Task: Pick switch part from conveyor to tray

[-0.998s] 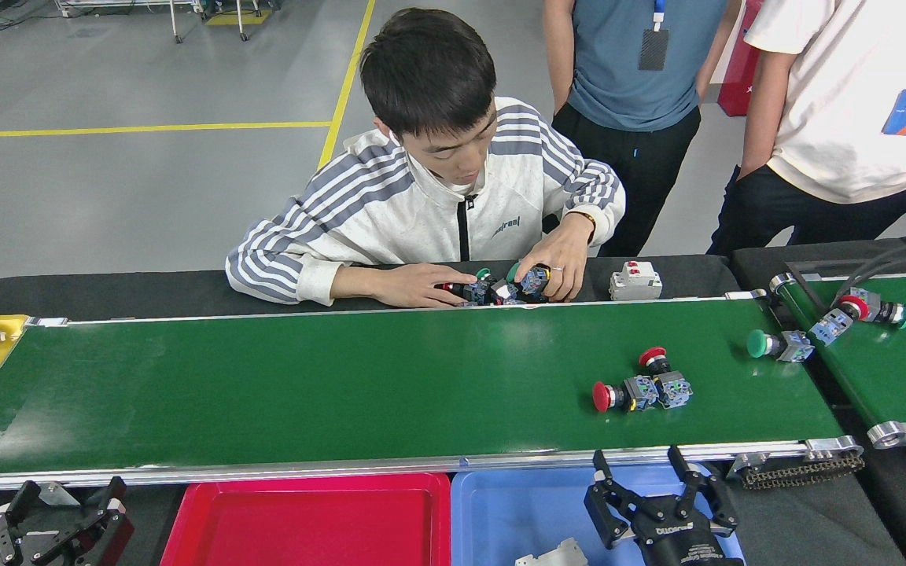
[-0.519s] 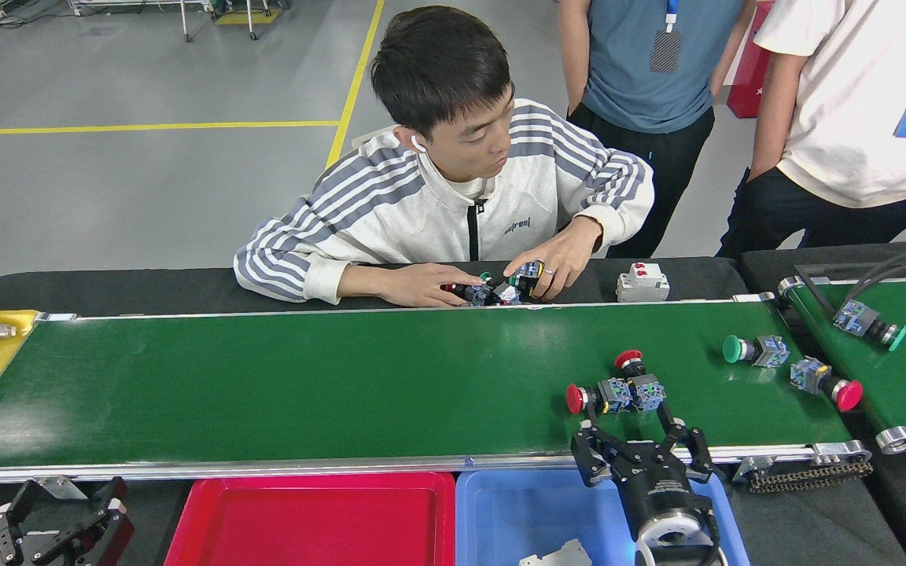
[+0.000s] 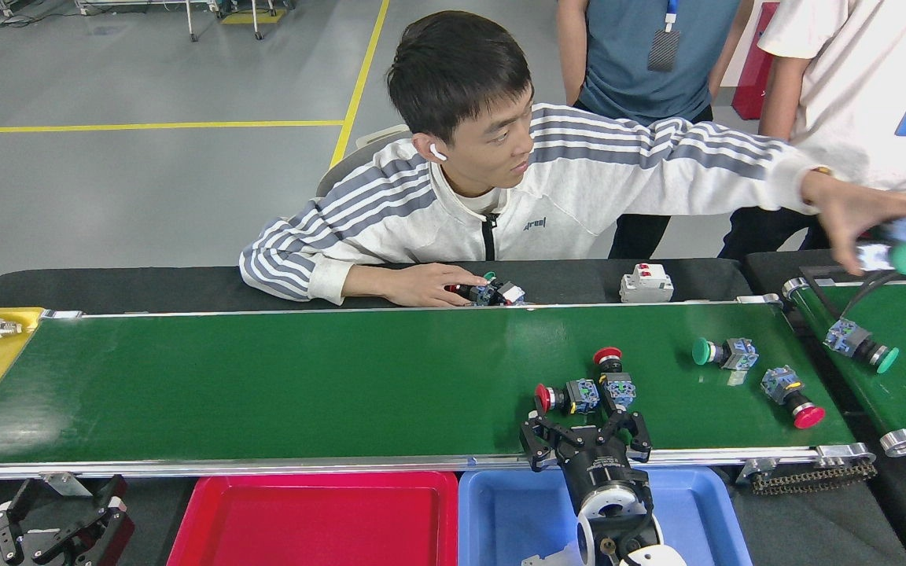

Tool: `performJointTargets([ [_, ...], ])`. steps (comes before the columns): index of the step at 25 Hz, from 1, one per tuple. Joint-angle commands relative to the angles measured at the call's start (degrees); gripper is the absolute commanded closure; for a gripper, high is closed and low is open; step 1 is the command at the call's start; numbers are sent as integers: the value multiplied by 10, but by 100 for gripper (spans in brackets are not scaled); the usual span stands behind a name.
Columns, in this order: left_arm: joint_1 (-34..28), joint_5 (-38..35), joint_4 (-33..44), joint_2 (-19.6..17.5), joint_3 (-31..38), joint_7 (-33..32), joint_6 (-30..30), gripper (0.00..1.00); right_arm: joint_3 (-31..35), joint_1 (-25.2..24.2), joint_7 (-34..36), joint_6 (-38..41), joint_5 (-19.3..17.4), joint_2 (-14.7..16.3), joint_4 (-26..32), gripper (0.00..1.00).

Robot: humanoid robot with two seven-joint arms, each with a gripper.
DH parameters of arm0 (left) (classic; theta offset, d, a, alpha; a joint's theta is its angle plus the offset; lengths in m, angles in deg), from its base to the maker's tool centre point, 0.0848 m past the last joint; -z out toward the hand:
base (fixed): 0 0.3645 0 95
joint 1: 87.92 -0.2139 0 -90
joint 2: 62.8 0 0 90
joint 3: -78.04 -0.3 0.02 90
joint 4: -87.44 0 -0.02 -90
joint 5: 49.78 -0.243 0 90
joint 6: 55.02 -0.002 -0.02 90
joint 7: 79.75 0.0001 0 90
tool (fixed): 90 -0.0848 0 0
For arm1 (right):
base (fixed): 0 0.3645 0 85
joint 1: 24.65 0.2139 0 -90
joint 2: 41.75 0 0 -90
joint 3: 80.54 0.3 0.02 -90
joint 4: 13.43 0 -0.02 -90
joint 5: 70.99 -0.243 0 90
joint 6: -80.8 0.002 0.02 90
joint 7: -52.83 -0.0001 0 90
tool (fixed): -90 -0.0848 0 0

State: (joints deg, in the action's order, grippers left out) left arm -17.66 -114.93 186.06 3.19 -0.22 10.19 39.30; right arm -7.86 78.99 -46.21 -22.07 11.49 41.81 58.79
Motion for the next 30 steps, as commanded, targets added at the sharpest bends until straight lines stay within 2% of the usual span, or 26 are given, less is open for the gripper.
performJointTargets([
  [1, 5, -1, 4, -6, 2, 2, 0, 0, -6, 21, 0, -3, 0, -7, -8, 21],
  [2, 5, -1, 4, -7, 2, 2, 0, 0, -8, 26, 0, -2, 0, -4, -12, 45],
  [3, 5, -1, 4, -7, 2, 2, 0, 0, -9, 27, -1, 0, 0, -2, -13, 63],
  [4, 5, -1, 4, -7, 2, 2, 0, 0, -11, 28, -4, 2, -1, -1, -13, 79],
  [5, 5, -1, 4, -7, 2, 2, 0, 0, -15, 28, -5, 3, -3, 1, -12, 89],
  [7, 4, -1, 5, -7, 2, 2, 0, 0, -18, 24, -5, 14, -3, 4, -8, 97],
  [10, 2, -1, 6, -8, 3, 2, 0, 0, -41, 13, -3, 62, -3, 6, 23, 98],
  [13, 3, -1, 5, -8, 3, 2, 0, 0, -51, -15, 0, 181, -3, 25, 90, 98],
  [14, 3, -1, 5, -8, 3, 2, 0, 0, -54, -23, -1, 229, -3, 23, 104, 97],
  [15, 3, -1, 5, -8, 3, 2, 0, 0, -65, -27, -1, 279, -3, 18, 113, 91],
  [16, 3, -1, 4, -8, 3, 2, 0, 0, -90, -27, -1, 315, -2, 12, 114, 75],
  [17, 3, -1, 4, -8, 3, 2, -1, 0, -111, -27, -1, 331, 0, 7, 111, 45],
  [18, 6, -1, 3, -7, 3, 2, -1, 0, -140, -26, -1, 332, 2, 5, 108, 0],
  [21, 8, -1, 3, -6, 2, 2, -1, 0, -183, -15, 1, 338, -2, 5, 74, 0],
  [25, 6, -1, 5, -7, 2, 2, -1, 0, -181, -18, 4, 333, -6, 5, 86, 0],
  [27, 2, -1, 9, -4, 3, 2, -1, 0, -136, -36, 4, 302, -8, 10, 132, 1],
  [30, 1, -1, 10, -3, 3, 2, -1, 0, -27, -136, 28, 196, -9, 8, 208, 1],
])
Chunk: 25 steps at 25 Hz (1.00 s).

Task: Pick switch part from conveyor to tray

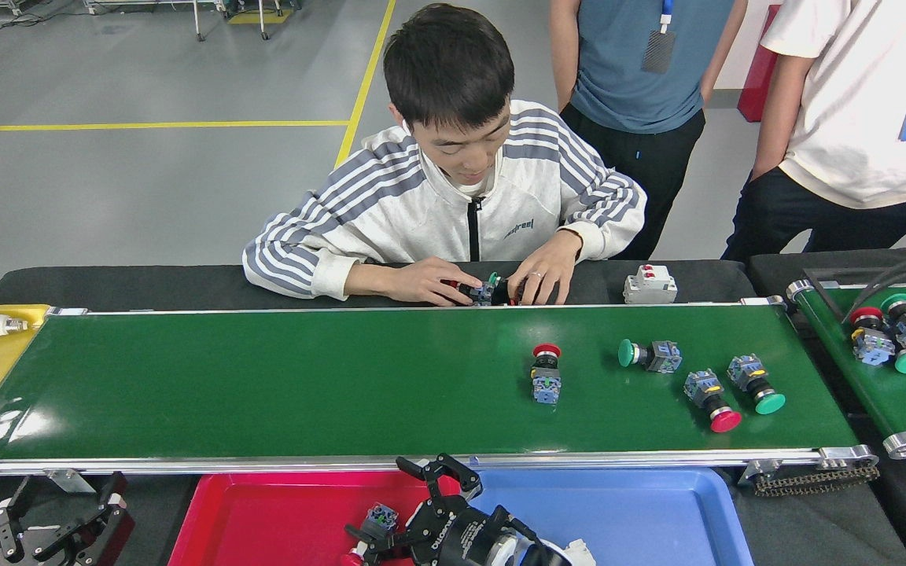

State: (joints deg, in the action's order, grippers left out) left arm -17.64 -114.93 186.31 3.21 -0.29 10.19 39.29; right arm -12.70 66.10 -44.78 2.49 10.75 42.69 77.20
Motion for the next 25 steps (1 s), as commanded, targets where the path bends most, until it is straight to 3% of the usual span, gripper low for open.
performJointTargets([
  [1, 1, -1, 7, -3, 4, 2, -1, 0, 45, -37, 40, -84, -2, 2, 47, 1],
  [4, 1, -1, 7, -3, 4, 2, -1, 0, 88, -101, 110, -185, -2, 2, 62, 1],
  [7, 1, -1, 7, -4, 4, 2, -1, 0, 106, -104, 111, -253, -3, 3, 60, 1],
  [15, 9, -1, 6, -4, 3, 1, 0, 0, 110, -8, 68, -280, 2, 17, -22, 1],
  [25, 28, -2, 1, -4, -12, 1, 0, 0, 111, 65, 31, -280, -2, 16, -99, 1],
])
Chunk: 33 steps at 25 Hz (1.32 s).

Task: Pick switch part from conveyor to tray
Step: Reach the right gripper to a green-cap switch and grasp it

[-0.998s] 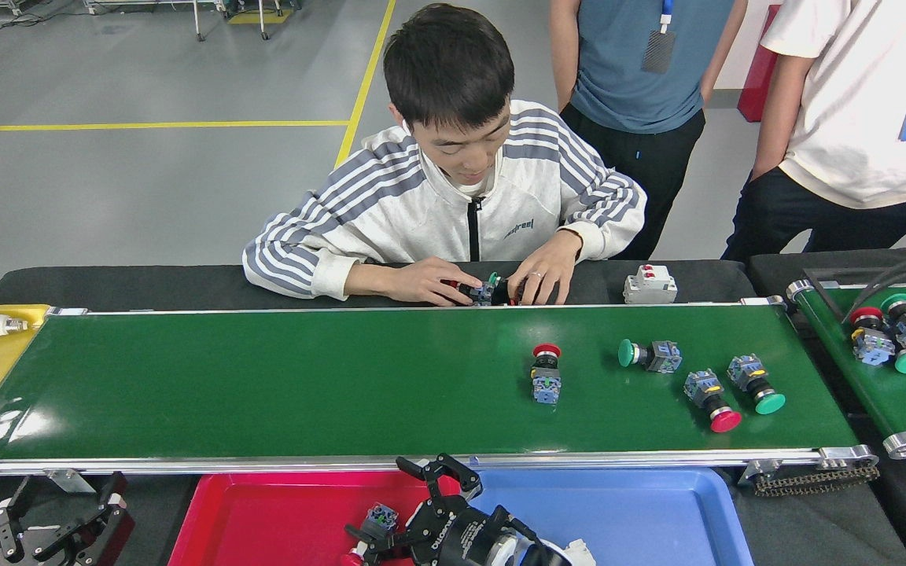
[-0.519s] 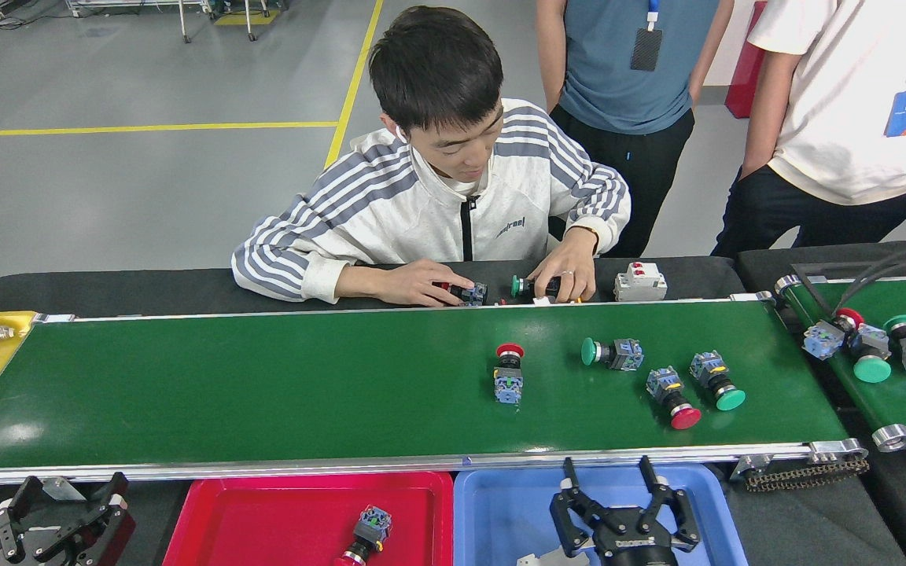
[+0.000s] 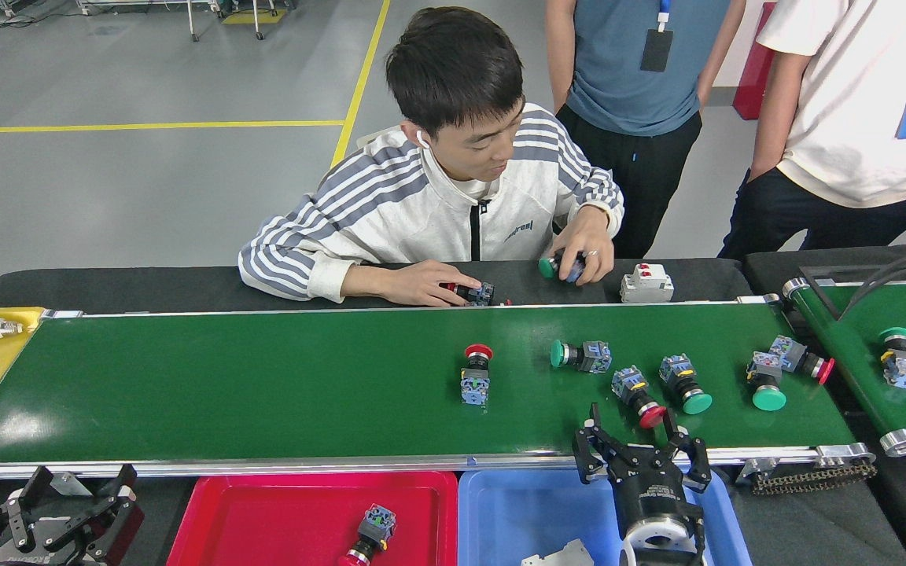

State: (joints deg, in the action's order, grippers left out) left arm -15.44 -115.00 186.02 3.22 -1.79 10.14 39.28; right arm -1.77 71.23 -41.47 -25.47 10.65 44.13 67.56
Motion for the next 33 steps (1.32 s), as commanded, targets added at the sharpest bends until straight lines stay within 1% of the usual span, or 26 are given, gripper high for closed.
performJointTargets([
  [1, 7, -2, 4, -5, 3, 1, 0, 0, 1, 18, -2, -1, -1, 2, -11, 1],
  [5, 7, -2, 3, -5, 3, 1, 0, 0, 1, 29, -3, 0, -1, 2, -21, 1],
  [7, 10, -2, 3, -4, 2, 1, 0, 0, 1, 45, -7, -2, -1, -4, -38, 1],
  [8, 12, -2, 3, -4, 1, 1, 0, 0, -2, 53, -12, -2, -1, -5, -48, 7],
  [10, 14, -3, 0, -4, -7, 1, 0, 0, -13, 66, -22, 1, 0, -5, -66, 32],
  [12, 26, -3, -2, -4, -18, 1, 0, 0, -32, 80, -28, 0, 1, 2, -81, 72],
  [13, 28, -3, -2, -4, -23, 1, 0, 0, -35, 84, -32, 1, 0, 2, -83, 83],
  [14, 29, -3, -2, -5, -24, 1, 0, 0, -36, 87, -36, 5, -1, 2, -82, 92],
  [15, 30, -3, -2, -5, -24, 1, 0, 0, -36, 87, -39, 5, -2, 2, -82, 96],
  [16, 30, -3, -2, -5, -25, 0, 0, 0, -37, 88, -40, 6, -1, 2, -81, 98],
  [19, 33, -3, -2, -4, -26, 0, 0, 0, -46, 88, -40, 14, 0, 2, -79, 98],
  [21, 33, -3, -2, -4, -27, 0, 0, 0, -54, 88, -40, 37, 0, 2, -72, 98],
  [23, 33, -6, -1, -4, -26, 0, 0, 0, -68, 78, -38, 91, 0, 2, -39, 98],
  [26, 35, -12, -1, -4, -26, 0, 1, 0, -107, 48, -35, 214, 0, -3, 27, 98],
  [27, 35, -13, -1, -4, -27, 0, 1, 0, -120, 46, -35, 243, 0, -4, 36, 98],
  [28, 36, -13, -1, -4, -27, 0, 2, 0, -141, 45, -33, 287, 0, -4, 44, 95],
  [29, 40, -13, -1, -4, -33, 0, 6, 0, -168, 45, -26, 332, 1, -5, 44, 70],
  [30, 47, -14, 0, -4, -45, 0, 14, 0, -193, 46, -25, 359, 4, -4, 44, 21],
  [31, 57, -14, -1, -4, -56, -2, 22, 0, -211, 46, -25, 367, 4, -4, 42, 0],
  [33, 85, -18, -1, -3, -89, -3, 40, 0, -239, 47, -24, 370, 3, -3, 34, 0],
])
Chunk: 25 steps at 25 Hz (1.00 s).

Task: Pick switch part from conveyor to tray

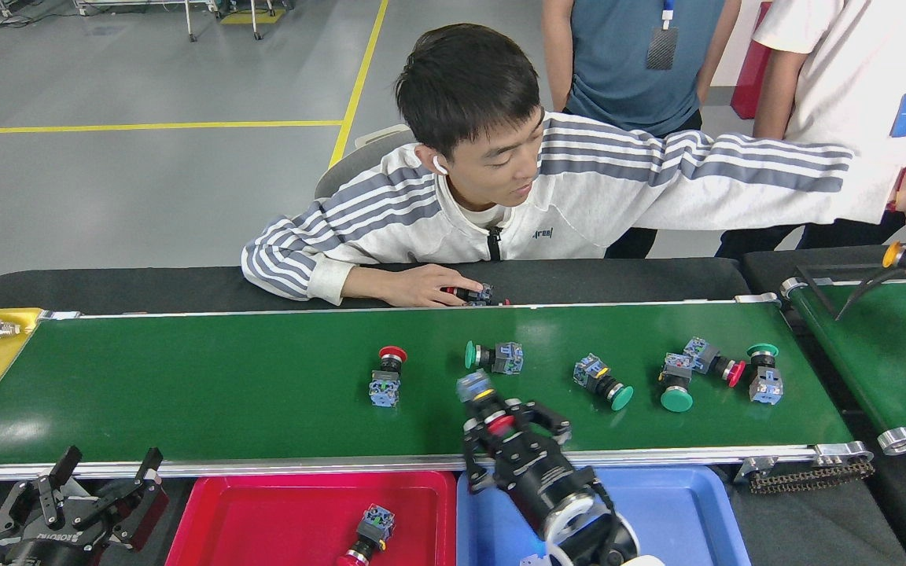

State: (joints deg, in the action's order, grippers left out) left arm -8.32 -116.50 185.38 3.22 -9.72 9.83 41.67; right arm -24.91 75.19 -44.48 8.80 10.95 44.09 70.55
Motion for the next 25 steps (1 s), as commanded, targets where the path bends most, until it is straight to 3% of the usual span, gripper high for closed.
performJointTargets([
  [1, 24, -13, 6, 0, -28, -1, 19, 0, -12, 7, 6, 28, -1, -2, 4, 0],
  [6, 50, -65, 6, 39, -75, -5, 14, 0, 8, -2, 11, 15, -13, -7, 16, 0],
  [10, 63, -68, 1, 56, -97, -33, 12, 0, 120, -82, 48, -141, -26, -5, 66, 2],
  [14, 94, -72, -41, 73, -105, -34, -10, 0, 183, -119, 100, -281, -26, 7, 75, 2],
  [20, 187, -76, -162, 75, -110, -34, -19, 0, 187, -105, 90, -310, -23, 14, 63, 2],
  [25, 212, -76, -207, 75, -110, -34, -10, 0, 154, -37, 56, -312, -20, 2, -14, 2],
])
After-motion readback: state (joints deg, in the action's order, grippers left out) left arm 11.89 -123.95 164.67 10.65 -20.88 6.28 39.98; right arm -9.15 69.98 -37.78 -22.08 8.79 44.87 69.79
